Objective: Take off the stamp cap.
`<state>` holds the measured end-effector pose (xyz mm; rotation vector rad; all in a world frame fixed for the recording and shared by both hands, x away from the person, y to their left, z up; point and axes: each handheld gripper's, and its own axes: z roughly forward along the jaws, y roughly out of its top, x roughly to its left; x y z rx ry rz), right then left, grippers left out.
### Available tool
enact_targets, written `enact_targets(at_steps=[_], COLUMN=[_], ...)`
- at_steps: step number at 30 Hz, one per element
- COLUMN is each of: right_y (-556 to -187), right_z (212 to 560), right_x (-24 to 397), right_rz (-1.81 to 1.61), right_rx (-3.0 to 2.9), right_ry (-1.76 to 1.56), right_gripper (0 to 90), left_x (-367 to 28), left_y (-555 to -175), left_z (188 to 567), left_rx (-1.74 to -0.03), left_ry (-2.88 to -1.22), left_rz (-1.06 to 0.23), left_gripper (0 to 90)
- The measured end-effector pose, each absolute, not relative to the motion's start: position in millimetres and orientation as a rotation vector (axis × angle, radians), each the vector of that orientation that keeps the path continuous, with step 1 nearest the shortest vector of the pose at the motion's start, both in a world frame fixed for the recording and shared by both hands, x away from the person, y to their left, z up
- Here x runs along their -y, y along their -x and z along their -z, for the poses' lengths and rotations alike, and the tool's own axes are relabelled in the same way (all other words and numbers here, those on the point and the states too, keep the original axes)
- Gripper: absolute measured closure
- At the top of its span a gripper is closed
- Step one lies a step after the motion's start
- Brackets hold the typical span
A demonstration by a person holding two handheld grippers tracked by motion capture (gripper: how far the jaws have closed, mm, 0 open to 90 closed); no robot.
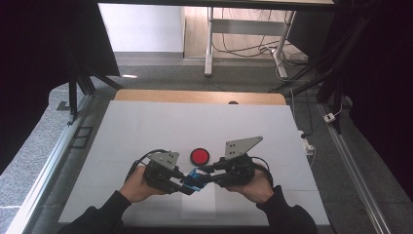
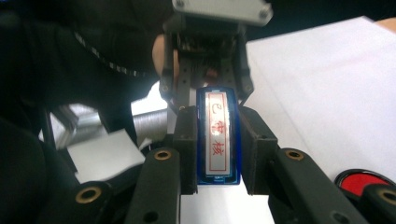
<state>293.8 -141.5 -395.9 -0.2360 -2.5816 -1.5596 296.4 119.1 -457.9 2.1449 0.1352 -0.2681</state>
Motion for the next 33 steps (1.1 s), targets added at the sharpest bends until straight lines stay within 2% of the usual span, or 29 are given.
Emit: enact_targets(at_steps=[9, 19, 29, 33], right_y=[-296.6, -293.5, -291.7, -291.9], right_z=[397.9, 394.1, 393.4, 393.1], right_x=[144.1, 146.7, 145.1, 145.3], right_rz=[1.565, 1.597, 1.601, 1.602], right_rx=[2.598, 2.676, 2.710, 2.719], right_ry=[0.269, 0.270, 0.296, 0.309], right_gripper=[71.6, 71.6, 71.6, 71.6], left_x=[-123.8, -127.1, -136.1, -141.5], left_y=[-294.9, -288.1, -281.1, -273.5], left_z=[453.9, 452.8, 449.3, 447.2], left_rx=[-0.175, -0.260, -0.356, -0.381], left_ry=[-2.123, -2.211, -2.181, -2.167], left_rz=[0.254, 0.143, 0.128, 0.067], left_gripper=[69.1, 68.9, 68.9, 68.9])
